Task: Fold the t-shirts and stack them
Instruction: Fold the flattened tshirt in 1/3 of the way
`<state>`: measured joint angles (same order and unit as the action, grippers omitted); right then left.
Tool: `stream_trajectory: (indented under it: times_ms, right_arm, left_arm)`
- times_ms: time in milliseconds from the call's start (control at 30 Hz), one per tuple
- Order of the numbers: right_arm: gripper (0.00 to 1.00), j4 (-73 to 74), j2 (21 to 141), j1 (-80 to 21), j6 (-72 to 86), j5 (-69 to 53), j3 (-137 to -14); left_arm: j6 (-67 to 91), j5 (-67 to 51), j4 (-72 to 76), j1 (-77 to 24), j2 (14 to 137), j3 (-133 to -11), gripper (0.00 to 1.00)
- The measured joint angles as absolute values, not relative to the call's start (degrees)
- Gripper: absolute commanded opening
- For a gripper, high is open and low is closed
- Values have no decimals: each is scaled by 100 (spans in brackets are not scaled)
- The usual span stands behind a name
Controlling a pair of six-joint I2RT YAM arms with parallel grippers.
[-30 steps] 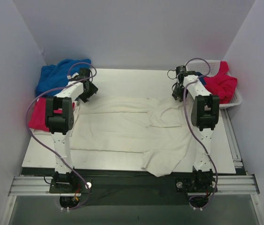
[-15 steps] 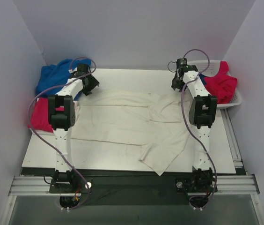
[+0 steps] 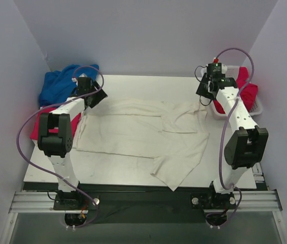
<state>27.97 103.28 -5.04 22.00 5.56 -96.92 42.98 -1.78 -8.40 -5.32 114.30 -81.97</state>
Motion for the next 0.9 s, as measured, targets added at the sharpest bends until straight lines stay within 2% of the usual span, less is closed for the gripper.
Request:
stream_trajectory:
  times_ms: [133, 367, 733, 767, 800, 900]
  right_arm:
    - [31, 2506, 9657, -543, 2504, 403, -8136]
    - [25, 2115, 9601, -642, 2856, 106, -6088]
    - [25, 1435, 9649, -659, 3006, 62, -5872]
    - [26, 1437, 9649, -659, 3006, 64, -5883]
    - [32, 1439, 9653, -659, 3009, 73, -5905]
    - [38, 1446, 9671, -659, 3020, 137, -5968]
  left_arm:
    - [4145, -69, -591, -690, 10901, -7607, 74]
    - [4021, 123, -467, -891, 10595, -6591, 74]
    - [3992, 169, -377, -884, 10567, -6259, 74]
    - [3988, 172, -362, -884, 10562, -6259, 74]
    - [3983, 172, -353, -884, 10556, -6259, 74]
    - [3979, 169, -338, -884, 10554, -6259, 74]
